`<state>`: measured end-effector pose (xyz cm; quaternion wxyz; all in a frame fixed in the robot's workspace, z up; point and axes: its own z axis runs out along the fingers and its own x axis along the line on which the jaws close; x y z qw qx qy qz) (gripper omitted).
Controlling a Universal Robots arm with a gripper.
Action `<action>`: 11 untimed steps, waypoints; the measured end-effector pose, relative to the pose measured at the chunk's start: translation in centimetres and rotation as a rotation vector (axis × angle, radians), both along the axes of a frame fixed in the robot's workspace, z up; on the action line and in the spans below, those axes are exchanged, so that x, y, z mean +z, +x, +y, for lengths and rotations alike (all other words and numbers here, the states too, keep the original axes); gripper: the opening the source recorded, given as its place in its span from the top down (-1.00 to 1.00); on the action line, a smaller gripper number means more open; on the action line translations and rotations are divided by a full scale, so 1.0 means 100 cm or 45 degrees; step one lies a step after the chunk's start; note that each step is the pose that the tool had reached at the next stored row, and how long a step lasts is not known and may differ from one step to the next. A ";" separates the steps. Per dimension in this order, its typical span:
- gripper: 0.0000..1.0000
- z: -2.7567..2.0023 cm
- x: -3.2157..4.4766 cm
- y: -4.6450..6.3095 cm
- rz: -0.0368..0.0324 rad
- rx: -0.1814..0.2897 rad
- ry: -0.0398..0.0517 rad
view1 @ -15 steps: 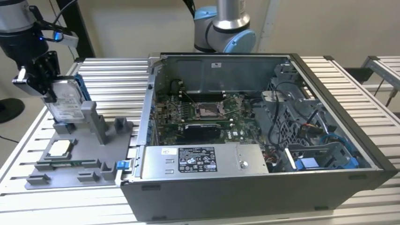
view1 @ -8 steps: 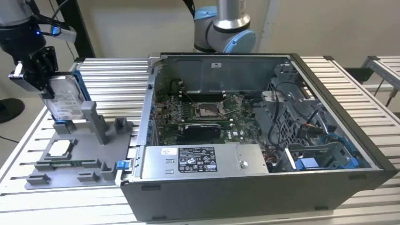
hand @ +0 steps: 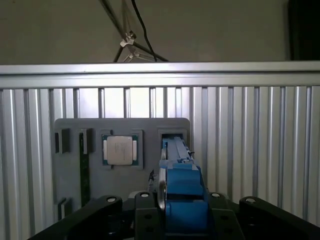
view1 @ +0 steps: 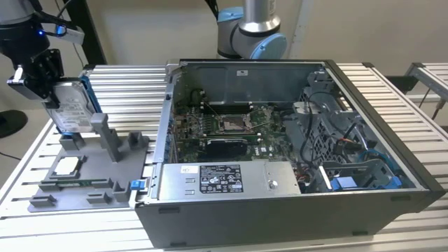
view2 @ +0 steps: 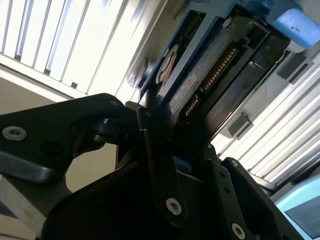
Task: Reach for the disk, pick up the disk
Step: 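Pick up the disk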
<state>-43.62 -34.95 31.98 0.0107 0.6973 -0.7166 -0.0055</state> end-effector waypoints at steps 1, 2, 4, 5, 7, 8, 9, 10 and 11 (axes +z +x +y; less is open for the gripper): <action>1.00 0.0000 0.0008 0.000 -0.0001 0.000 0.000; 1.00 0.0000 0.0018 0.000 -0.0001 0.000 0.000; 1.00 0.0000 0.0042 0.000 0.0000 0.000 0.000; 1.00 0.0000 0.0053 0.000 -0.0002 0.000 0.000; 1.00 -0.0001 0.0078 0.000 0.0000 0.000 0.000; 1.00 -0.0001 0.0089 0.000 0.0001 0.000 0.000; 1.00 -0.0001 0.0099 0.000 0.0001 0.000 0.000; 1.00 -0.0001 0.0109 0.000 0.0000 0.000 0.000; 1.00 -0.0001 0.0119 0.000 0.0000 0.000 0.000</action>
